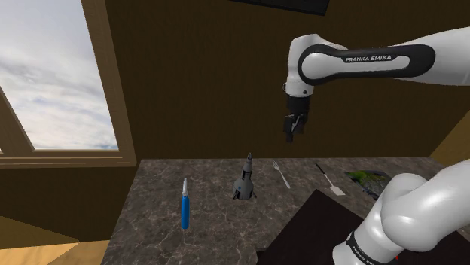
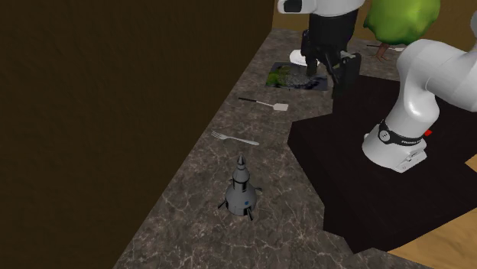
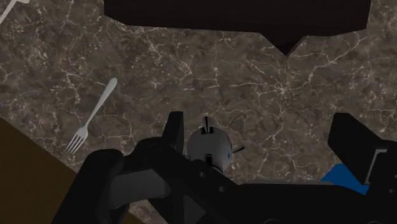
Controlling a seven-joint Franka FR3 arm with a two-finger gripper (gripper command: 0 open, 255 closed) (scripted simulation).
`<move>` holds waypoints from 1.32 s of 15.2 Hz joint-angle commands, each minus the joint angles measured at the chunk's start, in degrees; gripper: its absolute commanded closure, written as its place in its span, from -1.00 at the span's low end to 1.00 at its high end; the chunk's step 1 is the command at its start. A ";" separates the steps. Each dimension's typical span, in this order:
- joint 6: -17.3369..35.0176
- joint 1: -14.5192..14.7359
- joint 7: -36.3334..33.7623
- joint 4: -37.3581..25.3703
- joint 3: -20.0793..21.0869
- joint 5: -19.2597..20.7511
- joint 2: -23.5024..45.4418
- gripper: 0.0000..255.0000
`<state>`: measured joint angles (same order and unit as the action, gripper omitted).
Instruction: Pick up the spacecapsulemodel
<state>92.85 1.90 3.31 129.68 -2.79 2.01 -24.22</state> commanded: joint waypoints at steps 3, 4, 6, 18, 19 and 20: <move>1.15 0.53 1.67 -5.63 0.40 1.81 11.49 -1.00; 1.26 0.65 2.03 -7.23 0.53 2.28 14.35 -1.00; 1.27 0.88 2.69 -10.61 0.79 3.25 20.02 -1.00; -3.89 2.87 6.51 -35.94 1.80 9.84 53.88 -1.00; -4.72 3.10 6.92 -38.54 1.80 10.40 56.78 -1.00; -5.61 3.35 7.36 -41.24 1.78 10.97 59.70 -1.00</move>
<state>87.70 5.04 10.27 91.23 -0.99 12.37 31.95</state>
